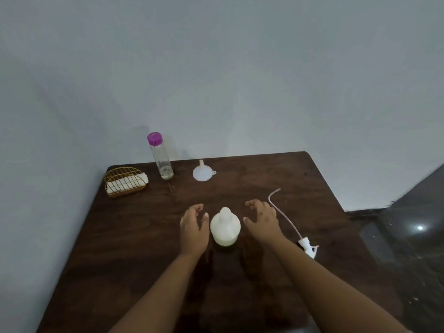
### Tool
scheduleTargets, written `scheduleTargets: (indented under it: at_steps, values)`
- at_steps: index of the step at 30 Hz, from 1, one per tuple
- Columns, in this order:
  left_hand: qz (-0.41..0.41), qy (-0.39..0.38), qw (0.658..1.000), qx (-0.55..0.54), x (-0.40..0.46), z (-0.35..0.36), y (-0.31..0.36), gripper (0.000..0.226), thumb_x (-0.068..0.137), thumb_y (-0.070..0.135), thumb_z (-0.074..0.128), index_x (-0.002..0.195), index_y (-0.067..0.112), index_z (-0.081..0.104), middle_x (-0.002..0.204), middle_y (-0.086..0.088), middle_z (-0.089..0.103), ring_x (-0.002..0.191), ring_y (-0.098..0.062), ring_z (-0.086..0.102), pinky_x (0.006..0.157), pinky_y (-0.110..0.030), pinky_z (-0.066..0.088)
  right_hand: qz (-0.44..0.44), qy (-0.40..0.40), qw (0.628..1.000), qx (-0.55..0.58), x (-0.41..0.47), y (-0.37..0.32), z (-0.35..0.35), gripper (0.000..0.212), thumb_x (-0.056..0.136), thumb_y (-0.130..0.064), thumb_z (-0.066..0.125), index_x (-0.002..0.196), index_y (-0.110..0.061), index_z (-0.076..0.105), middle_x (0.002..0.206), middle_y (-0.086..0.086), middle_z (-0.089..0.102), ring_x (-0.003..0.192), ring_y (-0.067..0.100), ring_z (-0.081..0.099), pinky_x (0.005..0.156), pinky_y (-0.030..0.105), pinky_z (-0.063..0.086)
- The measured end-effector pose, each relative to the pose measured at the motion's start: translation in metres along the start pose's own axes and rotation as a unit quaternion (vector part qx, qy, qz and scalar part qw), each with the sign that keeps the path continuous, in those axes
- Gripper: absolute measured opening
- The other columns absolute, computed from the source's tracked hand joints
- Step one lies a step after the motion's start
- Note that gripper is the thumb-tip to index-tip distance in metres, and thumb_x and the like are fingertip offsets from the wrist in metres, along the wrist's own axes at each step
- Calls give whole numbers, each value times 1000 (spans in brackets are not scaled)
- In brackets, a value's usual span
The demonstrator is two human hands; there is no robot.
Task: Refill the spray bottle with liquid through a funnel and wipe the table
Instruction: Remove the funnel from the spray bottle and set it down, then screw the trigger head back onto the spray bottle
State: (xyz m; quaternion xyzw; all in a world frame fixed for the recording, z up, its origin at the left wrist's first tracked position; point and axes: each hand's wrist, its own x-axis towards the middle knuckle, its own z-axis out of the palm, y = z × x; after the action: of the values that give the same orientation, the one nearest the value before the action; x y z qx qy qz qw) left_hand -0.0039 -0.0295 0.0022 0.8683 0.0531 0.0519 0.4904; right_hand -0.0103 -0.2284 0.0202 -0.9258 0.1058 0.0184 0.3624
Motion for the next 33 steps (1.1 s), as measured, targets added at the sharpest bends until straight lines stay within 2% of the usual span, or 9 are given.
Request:
scheduleTargets:
  at_steps: [5,8,11,15,19,24,28,31,33]
  values:
    - [-14,7,1000,14,-46,1,-4,41,96,25,58,135,16,48,135,-1,53,128,-20,46,104,-38,42,66,55,988,-127,-50,59,-17,60,79,-44,68,132,-30,44,137,4,39,129,30,33,102,47,35]
    - [-4,-1,1000,26,-64,-1,-4,49,93,25,62,137,14,45,137,-3,50,132,-23,41,108,-42,40,116,28,978,-173,-69,87,-24,80,70,-57,73,137,-33,35,149,7,21,139,33,17,108,52,27]
    - [17,-23,999,43,-73,-3,-3,58,88,20,68,139,12,42,139,-4,47,133,-24,37,110,-44,38,153,-15,975,-163,-81,104,-24,91,67,-59,74,142,-38,27,156,6,7,144,34,8,110,52,25]
    - [29,-65,994,78,-78,-8,2,66,85,17,71,142,11,38,142,-5,41,134,-26,33,107,-36,34,160,-40,973,-163,-89,108,-20,80,74,-55,72,141,-38,32,156,6,8,140,32,17,107,50,31]
    - [50,-97,990,93,-77,-16,2,68,84,19,71,142,12,36,144,-6,38,134,-27,31,106,-33,30,151,-45,972,-174,-89,104,-13,69,79,-46,71,137,-26,38,148,8,20,133,32,28,101,46,41]
    - [56,-116,987,95,-67,-38,-4,68,87,22,69,144,14,34,146,-3,35,136,-24,28,108,-34,32,162,-6,960,-229,-98,92,1,53,80,-46,67,125,-26,47,137,4,32,128,28,31,98,45,39]
    - [59,-128,985,97,-57,-55,-14,67,88,25,68,145,16,33,147,-2,35,138,-22,28,108,-33,32,147,46,961,-231,-94,87,2,70,73,-48,74,130,-25,40,144,8,26,132,30,28,101,45,37]
    - [57,-127,985,98,-49,-62,-17,66,89,25,67,145,17,33,147,-1,35,138,-21,28,107,-31,31,161,15,962,-218,-84,89,-2,86,70,-50,76,140,-28,31,153,11,15,141,32,17,106,48,34]
    - [54,-131,985,98,-45,-64,-17,66,89,25,67,145,18,33,148,0,35,139,-19,27,107,-30,31,178,-24,957,-228,-78,89,-3,88,71,-51,76,142,-29,29,155,10,12,141,32,18,106,48,34]
